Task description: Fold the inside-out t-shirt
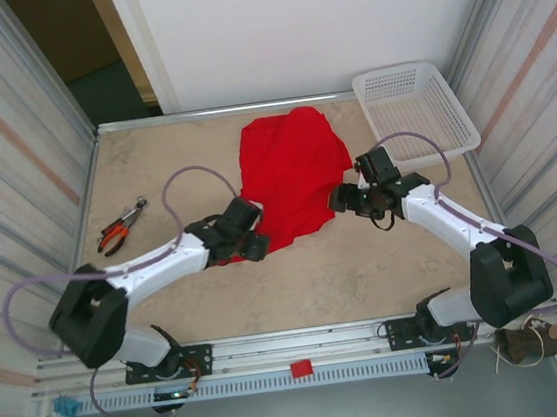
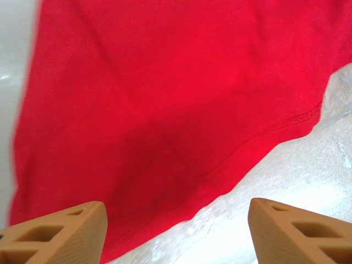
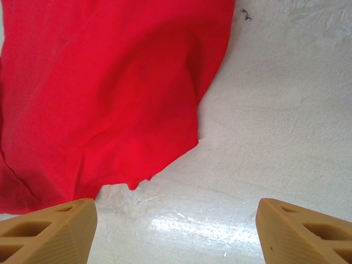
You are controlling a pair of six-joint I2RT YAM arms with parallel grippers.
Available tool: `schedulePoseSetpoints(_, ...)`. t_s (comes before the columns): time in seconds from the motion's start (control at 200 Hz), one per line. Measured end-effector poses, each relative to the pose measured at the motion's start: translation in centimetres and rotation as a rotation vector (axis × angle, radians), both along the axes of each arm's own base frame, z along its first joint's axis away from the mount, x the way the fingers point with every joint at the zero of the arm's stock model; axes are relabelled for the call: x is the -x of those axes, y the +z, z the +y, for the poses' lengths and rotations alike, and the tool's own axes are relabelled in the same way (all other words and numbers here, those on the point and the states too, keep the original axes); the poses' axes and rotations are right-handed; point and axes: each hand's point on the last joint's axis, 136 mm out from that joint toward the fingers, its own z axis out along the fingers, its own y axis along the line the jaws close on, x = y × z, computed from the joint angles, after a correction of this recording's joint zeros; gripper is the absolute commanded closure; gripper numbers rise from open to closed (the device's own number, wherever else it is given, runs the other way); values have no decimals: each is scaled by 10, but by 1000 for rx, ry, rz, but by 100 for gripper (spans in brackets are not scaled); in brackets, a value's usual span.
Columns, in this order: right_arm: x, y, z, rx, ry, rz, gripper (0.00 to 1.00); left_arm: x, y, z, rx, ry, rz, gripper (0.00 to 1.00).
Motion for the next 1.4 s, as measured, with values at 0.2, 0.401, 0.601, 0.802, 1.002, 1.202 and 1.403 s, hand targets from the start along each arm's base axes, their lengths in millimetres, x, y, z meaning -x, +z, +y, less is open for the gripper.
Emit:
schedulePoseSetpoints(0.2,-3,2,-4,-5,-18,-6,26,-3,-21,-9,-24,-22,23,44)
schedulePoseSetpoints(0.401,-2,7,-1,-28,-8,-14,26,-9,-32,-11,-38,-10,21,72)
schedulePoseSetpoints(0.601,-1,6,2,-52,-2,-14,26,-10,-49,-9,-70,-1,42,89)
schedulePoseSetpoints(0.802,5,-1,3,-61,-6,4,25,-12,-48,-11,-60,4,35,100)
schedulePoseSetpoints(1.002,11,-4,15,-71,35,-6,25,-12,-3,-11,22,44,21,100)
schedulePoseSetpoints(1.202,19,-12,34,-103,111,-27,28,-45,137,-20,347,146,-141,100)
schedulePoseSetpoints(1.403,28,-23,49,-109,197,-64,32,-48,184,-2,502,229,-153,100)
